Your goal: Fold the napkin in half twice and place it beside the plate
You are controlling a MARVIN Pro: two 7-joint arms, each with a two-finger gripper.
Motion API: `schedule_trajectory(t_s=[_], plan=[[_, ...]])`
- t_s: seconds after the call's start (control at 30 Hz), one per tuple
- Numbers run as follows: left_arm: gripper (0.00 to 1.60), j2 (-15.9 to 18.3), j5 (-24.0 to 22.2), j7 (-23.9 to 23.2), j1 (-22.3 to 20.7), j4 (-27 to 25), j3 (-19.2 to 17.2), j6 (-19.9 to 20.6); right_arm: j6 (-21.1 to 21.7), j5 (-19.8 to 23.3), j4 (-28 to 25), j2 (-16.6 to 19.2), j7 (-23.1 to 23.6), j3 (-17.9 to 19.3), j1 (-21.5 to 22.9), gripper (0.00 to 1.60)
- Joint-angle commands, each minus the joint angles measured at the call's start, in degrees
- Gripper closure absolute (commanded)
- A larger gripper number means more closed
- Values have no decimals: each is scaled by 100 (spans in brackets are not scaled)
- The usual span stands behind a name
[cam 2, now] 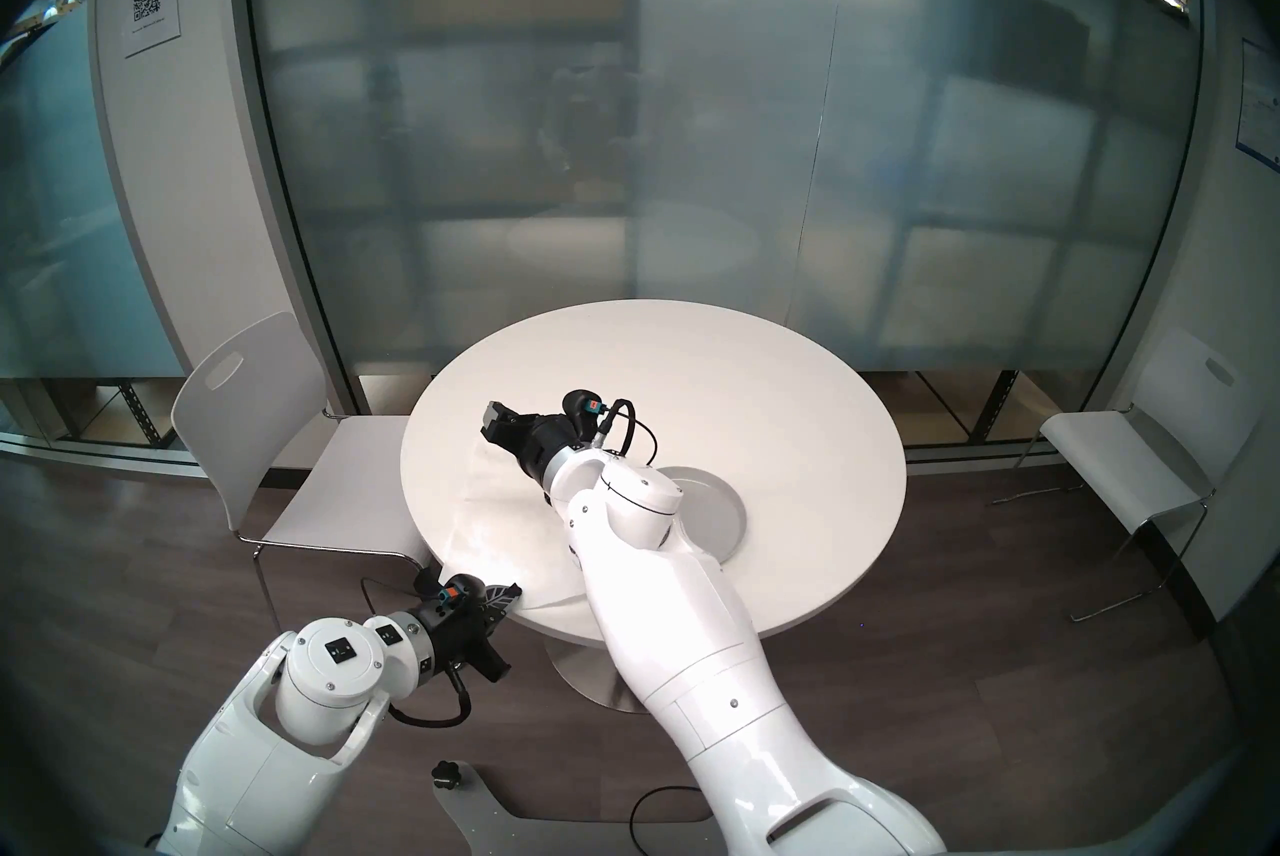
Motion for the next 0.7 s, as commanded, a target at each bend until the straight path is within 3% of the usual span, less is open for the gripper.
schedule_trajectory(t_s=[0.0, 0.37, 0.67], plan=[[160, 22, -20, -27, -32, -23, -13, -68, 106, 64, -528, 102, 73, 14, -125, 0], [160, -42, -84, 25, -19, 1, -62, -97, 2, -42, -1384, 571, 216, 98, -557, 0], [160, -61, -109, 36, -8, 11, -27, -103, -207, -227, -2053, 1072, 37, 601, -1261, 0]])
